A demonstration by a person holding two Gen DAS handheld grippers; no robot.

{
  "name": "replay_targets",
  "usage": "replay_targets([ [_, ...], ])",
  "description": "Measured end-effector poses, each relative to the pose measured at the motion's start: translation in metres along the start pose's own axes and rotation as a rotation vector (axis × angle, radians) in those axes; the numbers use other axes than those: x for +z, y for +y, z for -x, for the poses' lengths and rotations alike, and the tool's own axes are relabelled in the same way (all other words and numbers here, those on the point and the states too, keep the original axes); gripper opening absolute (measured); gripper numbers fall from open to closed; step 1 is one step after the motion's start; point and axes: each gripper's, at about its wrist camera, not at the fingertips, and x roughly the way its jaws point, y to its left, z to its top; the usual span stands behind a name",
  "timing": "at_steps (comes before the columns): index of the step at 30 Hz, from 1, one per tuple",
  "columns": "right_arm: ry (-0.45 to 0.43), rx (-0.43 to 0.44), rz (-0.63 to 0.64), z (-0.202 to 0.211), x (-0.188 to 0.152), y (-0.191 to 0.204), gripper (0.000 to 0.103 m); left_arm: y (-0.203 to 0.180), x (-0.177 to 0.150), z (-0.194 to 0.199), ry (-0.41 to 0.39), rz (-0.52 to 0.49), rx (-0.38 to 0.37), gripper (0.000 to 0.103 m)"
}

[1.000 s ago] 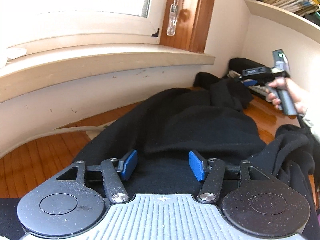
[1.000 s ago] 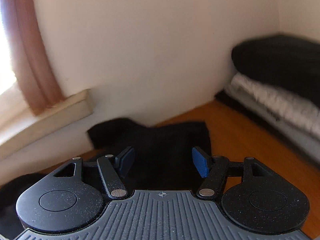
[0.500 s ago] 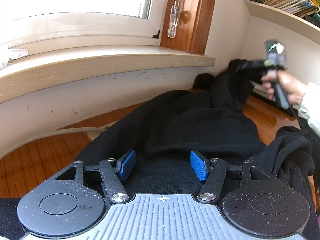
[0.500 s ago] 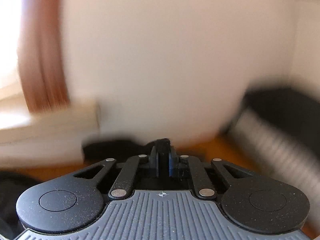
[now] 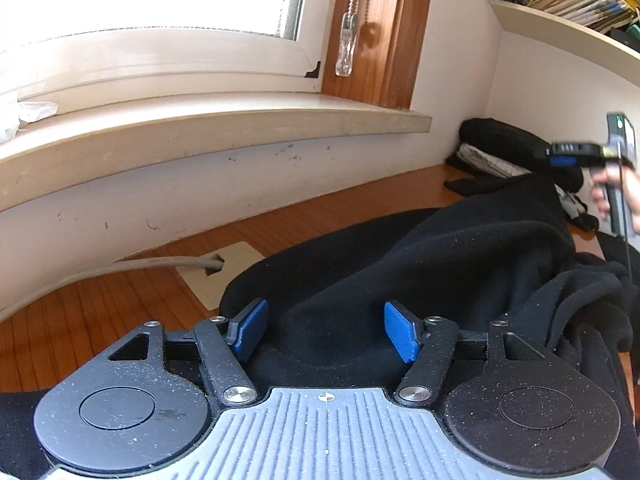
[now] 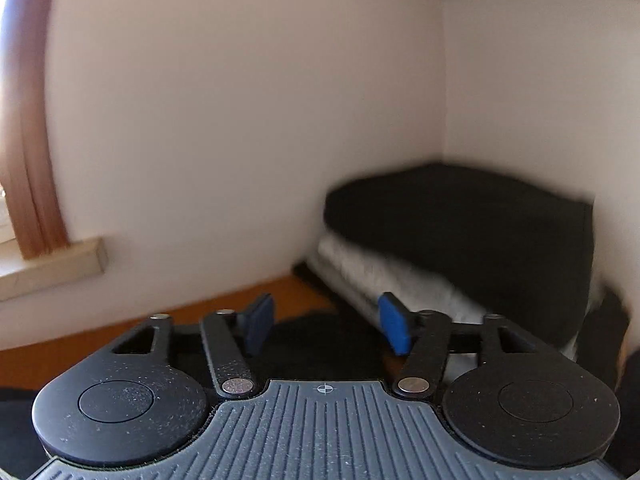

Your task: Fold clothes

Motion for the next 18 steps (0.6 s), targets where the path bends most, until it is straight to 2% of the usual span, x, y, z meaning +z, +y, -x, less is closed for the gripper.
replay_targets([
  [3, 0.045, 0.054, -0.059, -0.009, -0.023, -0.014, 0.065, 0.0, 0.001, -0.002, 0.006, -0.002, 0.001, 0.069],
  [10, 0.049, 0.087, -0.065, -0.01, -0.056, -0.004, 0.072, 0.001, 0.0, -0.004, 0.013, 0.001, 0.005, 0.069],
  [13, 0.074, 0.11, -0.073, -0.013, -0.059, -0.004, 0.074, 0.002, 0.0, -0.006, 0.018, 0.006, 0.005, 0.072],
  [18, 0.091, 0.096, -0.071, -0.019, -0.057, -0.002, 0.075, 0.004, 0.013, -0.007, 0.029, 0.023, -0.009, 0.073],
])
